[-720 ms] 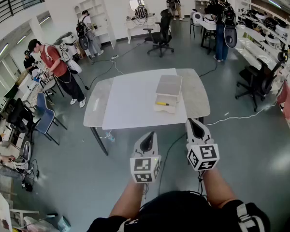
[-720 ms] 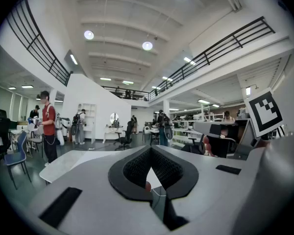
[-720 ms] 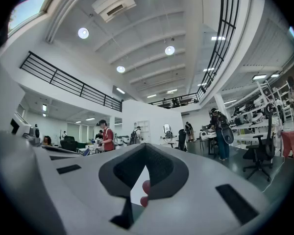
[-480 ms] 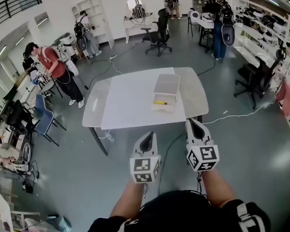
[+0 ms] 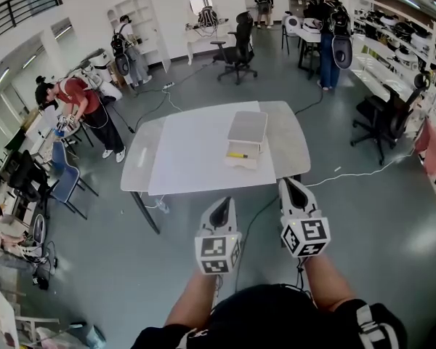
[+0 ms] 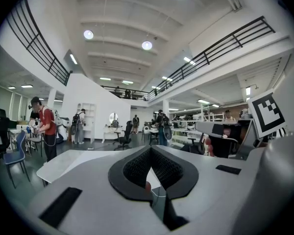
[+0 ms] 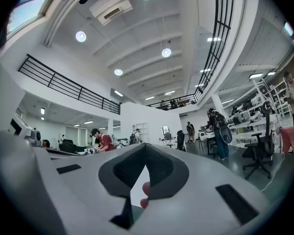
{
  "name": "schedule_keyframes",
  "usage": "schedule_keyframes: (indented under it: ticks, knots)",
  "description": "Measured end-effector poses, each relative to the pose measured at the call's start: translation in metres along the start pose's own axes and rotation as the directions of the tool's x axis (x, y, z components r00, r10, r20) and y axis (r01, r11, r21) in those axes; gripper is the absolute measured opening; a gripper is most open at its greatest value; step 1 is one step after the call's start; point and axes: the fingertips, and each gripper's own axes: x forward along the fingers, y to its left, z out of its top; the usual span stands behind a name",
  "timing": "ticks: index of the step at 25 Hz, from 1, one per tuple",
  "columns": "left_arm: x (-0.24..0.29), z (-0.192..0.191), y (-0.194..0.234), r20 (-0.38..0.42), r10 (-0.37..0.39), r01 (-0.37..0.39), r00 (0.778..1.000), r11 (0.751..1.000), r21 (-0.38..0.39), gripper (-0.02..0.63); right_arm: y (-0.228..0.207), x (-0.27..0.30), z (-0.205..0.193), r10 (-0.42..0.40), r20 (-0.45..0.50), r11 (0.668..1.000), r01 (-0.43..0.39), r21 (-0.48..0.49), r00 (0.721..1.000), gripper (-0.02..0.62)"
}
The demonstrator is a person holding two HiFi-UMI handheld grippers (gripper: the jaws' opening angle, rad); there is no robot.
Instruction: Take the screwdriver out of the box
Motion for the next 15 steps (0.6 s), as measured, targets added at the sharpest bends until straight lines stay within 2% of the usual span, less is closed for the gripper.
schedule_keyframes:
  ticks: [8,15]
  knots:
    - [0.019,0.006,-0.014,0.014,0.029,-0.03,0.999,1.0,0.005,0.006,-0.015,0.011,0.005,0.065,0.011,0.997,-0.064,-0.033,0.998,0.012]
    - [0.022,0.009,-0.019,0.018,0.051,-0.051,0.999,0.999,-0.001,0.006,-0.024,0.017,0.01,0.083,0.021,0.996,-0.082,-0.046,0.996,0.012]
